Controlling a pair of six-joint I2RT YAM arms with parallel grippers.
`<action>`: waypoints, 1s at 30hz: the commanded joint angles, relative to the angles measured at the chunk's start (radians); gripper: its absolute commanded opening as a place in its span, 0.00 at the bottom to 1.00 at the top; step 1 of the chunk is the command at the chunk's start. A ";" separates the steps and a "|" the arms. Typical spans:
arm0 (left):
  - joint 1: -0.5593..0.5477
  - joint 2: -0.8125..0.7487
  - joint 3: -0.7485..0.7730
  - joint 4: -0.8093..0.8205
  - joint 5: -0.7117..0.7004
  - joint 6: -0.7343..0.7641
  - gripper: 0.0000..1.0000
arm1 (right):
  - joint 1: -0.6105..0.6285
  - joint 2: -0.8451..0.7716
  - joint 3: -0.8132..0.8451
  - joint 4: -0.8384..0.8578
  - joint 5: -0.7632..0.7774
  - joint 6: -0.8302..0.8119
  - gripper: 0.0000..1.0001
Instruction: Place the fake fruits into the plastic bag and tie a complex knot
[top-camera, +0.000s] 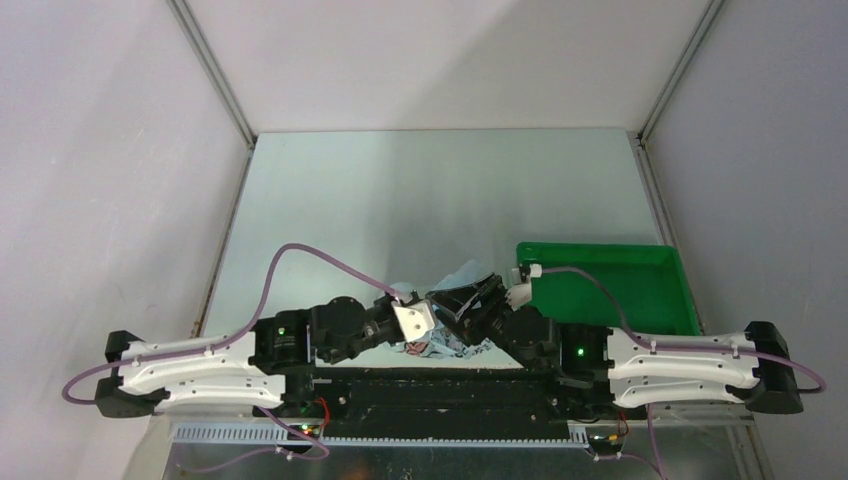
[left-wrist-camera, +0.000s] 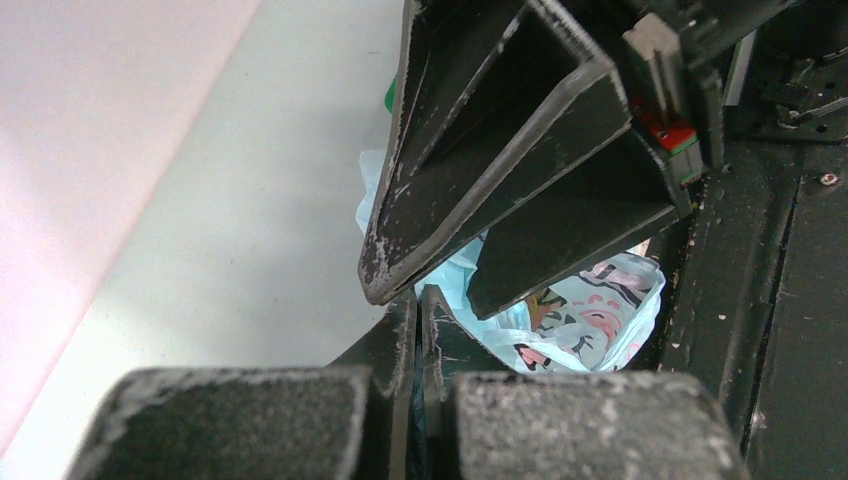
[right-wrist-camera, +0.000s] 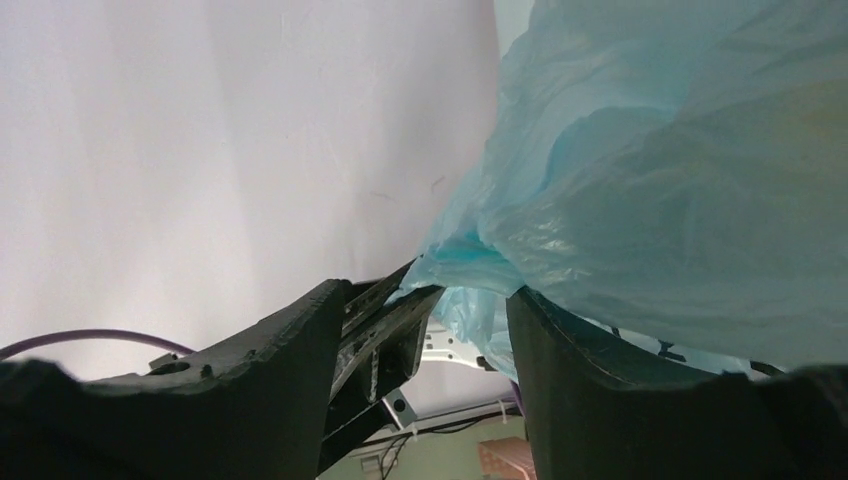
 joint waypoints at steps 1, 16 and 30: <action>-0.019 -0.007 -0.006 0.044 -0.028 0.024 0.00 | -0.009 0.022 0.032 0.002 0.053 0.053 0.64; -0.062 -0.005 -0.016 0.019 0.030 0.056 0.00 | -0.086 0.086 0.031 0.068 -0.011 0.019 0.49; -0.066 0.027 0.023 -0.025 0.047 0.045 0.02 | -0.132 0.103 0.031 0.158 -0.084 -0.094 0.00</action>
